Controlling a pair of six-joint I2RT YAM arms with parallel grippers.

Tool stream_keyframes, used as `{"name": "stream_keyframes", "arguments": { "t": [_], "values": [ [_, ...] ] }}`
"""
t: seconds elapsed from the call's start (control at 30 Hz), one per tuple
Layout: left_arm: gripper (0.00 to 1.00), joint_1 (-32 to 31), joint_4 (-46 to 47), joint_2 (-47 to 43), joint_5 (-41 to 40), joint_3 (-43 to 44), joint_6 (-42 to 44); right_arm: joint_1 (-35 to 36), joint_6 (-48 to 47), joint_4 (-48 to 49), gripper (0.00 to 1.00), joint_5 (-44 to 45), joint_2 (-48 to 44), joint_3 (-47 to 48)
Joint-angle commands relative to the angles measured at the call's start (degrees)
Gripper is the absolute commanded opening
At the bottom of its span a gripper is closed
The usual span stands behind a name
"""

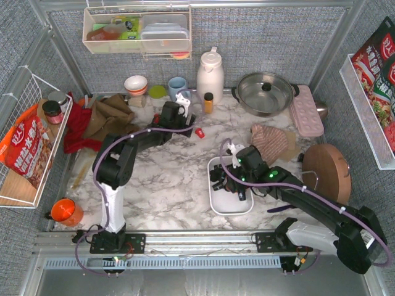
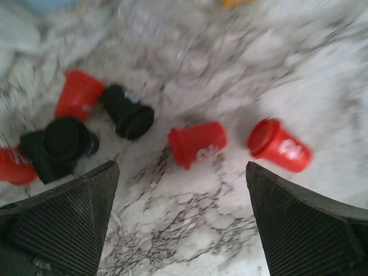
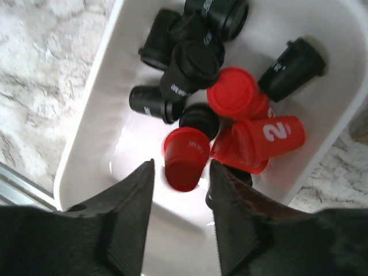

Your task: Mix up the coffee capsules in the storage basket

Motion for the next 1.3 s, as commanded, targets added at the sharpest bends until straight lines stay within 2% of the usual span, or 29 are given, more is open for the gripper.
{"name": "stream_keyframes", "arguments": {
  "t": [0.0, 0.1, 0.33, 0.47, 0.8, 0.87, 1.0, 1.27],
  "values": [
    [1.0, 0.6, -13.2, 5.3, -3.1, 6.6, -0.9, 0.1, -1.6, -4.0, 0.52, -3.2, 0.6, -0.3],
    [0.99, 0.6, -15.7, 9.1, -4.3, 10.9, -1.6, 0.2, -1.5, -2.7, 0.58, -3.7, 0.1, -1.1],
    [0.88, 0.6, -17.3, 13.8, -7.6, 17.3, -3.7, 0.2, 0.3, 0.9, 0.59, -6.5, -1.7, -2.0],
    [0.85, 0.5, -16.9, 14.7, -7.9, 17.9, -3.8, 0.3, 0.8, 1.8, 0.59, -7.2, -2.8, -2.9],
    [0.83, 0.6, -11.7, 13.4, -1.1, 16.3, -4.0, 0.2, 1.2, 2.5, 0.59, -7.4, -6.6, -3.7],
    [0.8, 0.6, -10.4, 13.1, 1.8, 15.8, -3.5, 0.2, 1.1, 2.4, 0.59, -7.4, -7.0, -3.8],
    [0.66, 0.6, -9.1, 13.5, 4.6, 15.7, -3.6, 0.3, 1.0, 2.1, 0.59, -7.1, -7.4, -3.9],
    [0.57, 0.6, -12.5, 13.6, 4.3, 16.5, -2.8, 0.3, 1.0, 2.0, 0.59, -7.1, -7.7, -3.9]
  ]
}}
